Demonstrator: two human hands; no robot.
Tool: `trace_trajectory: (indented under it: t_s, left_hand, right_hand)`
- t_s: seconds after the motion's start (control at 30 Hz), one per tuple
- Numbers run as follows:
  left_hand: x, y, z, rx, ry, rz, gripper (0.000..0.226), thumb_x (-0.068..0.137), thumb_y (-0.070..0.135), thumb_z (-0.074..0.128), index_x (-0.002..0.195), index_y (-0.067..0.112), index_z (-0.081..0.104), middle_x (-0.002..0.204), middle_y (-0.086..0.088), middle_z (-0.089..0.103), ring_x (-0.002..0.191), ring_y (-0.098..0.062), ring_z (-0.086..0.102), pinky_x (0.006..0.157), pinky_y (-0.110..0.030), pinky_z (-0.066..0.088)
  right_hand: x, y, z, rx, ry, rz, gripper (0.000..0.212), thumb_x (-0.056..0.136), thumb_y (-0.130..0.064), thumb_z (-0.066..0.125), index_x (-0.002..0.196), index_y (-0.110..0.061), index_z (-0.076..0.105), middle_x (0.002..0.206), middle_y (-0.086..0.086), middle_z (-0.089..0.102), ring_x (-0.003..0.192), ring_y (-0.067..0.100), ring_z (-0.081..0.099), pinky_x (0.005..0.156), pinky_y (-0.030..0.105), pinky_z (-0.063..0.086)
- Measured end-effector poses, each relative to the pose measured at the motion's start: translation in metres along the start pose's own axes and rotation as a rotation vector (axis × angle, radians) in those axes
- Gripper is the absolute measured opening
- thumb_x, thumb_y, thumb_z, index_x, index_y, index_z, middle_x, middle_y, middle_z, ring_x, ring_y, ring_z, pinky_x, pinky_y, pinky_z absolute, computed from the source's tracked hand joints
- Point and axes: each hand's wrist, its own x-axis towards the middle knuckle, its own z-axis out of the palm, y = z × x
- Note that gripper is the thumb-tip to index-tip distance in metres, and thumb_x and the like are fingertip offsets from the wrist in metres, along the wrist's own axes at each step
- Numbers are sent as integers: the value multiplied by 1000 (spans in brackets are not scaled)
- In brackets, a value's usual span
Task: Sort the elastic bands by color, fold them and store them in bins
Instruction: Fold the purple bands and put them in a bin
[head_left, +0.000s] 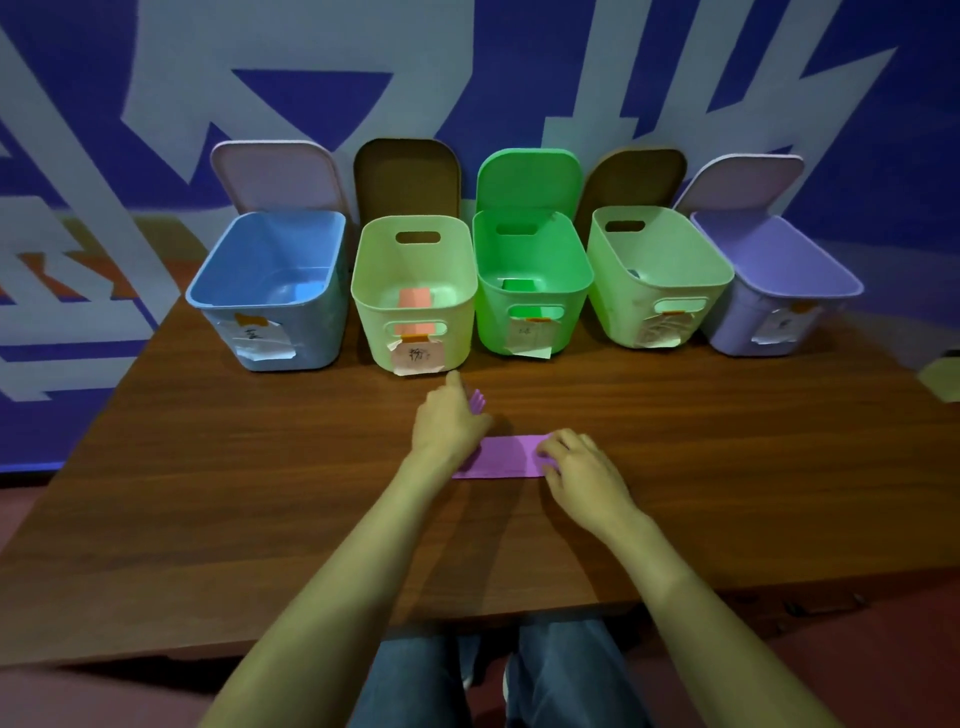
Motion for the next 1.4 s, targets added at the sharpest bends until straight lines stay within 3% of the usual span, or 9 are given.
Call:
trace_trajectory:
  t_s: [0.4,0.6,0.77,0.93,1.07,1.13,1.27,1.33,1.4]
  left_hand:
    - [8,16,54,5,-155,-12,51,80,22,69,121,5,45,118,-15,59,108,-34,56,83,-39,47]
    - [10,18,57,-100,-162,-21,42,80,20,69,113,6,47,111,-14,61,99,-29,58,72,-33,44]
    - [6,24,62,-208,-192,-26,40,89,35,60,110,3,49,106,-15,63,99,-32,58,77,-32,45]
    - [14,15,61,-264,-273,-86,13,89,2,43,100,9,43,108,-25,62,99,-42,61,82,-51,53]
    - [6,14,58,-220,-263,8,24,86,-4,46,109,3,46,108,-21,64,100,-35,62,86,-47,51]
    - [3,12,52,-264,-296,8,27,87,-4,47,113,1,46,108,-20,64,101,-34,63,88,-45,51]
    - [-5,-13,35,-134,8,27,30,85,-4,48,113,6,51,114,-13,59,107,-30,56,85,-35,44]
    - [-12,-33,29,-43,174,-75,35,87,13,59,120,6,49,124,-14,47,117,-31,43,93,-38,38]
    - [-16,-47,28,5,126,-278,56,87,41,61,125,4,46,132,-17,39,124,-34,34,102,-42,32]
  right_hand:
    - [-11,14,8,159,58,11,29,94,-19,51,122,-21,59,125,-8,52,114,14,47,96,29,37]
    - [-10,18,11,188,36,23,31,94,-19,49,124,-21,58,129,-10,49,119,11,44,98,26,33]
    - [-11,23,9,323,-13,43,32,94,-15,52,125,-16,59,135,-6,48,124,13,45,104,25,34]
    - [-8,29,-10,317,226,187,18,92,-12,51,106,-16,62,113,-1,56,103,16,55,87,28,46]
    - [-4,14,-6,69,226,-140,26,94,-22,50,117,-17,61,116,1,58,113,19,49,93,34,43]
    - [-4,13,6,28,176,-145,25,94,-26,50,115,-19,62,123,1,55,121,20,45,97,36,41]
    - [-11,20,20,111,203,-60,23,94,-23,52,112,-18,65,128,1,54,121,19,47,98,34,40]
    - [-14,20,25,107,222,-53,23,94,-21,52,113,-17,65,129,2,54,120,20,49,98,36,40]
    - [-17,19,30,111,255,-41,23,92,-18,54,112,-16,65,128,4,56,116,23,53,97,39,42]
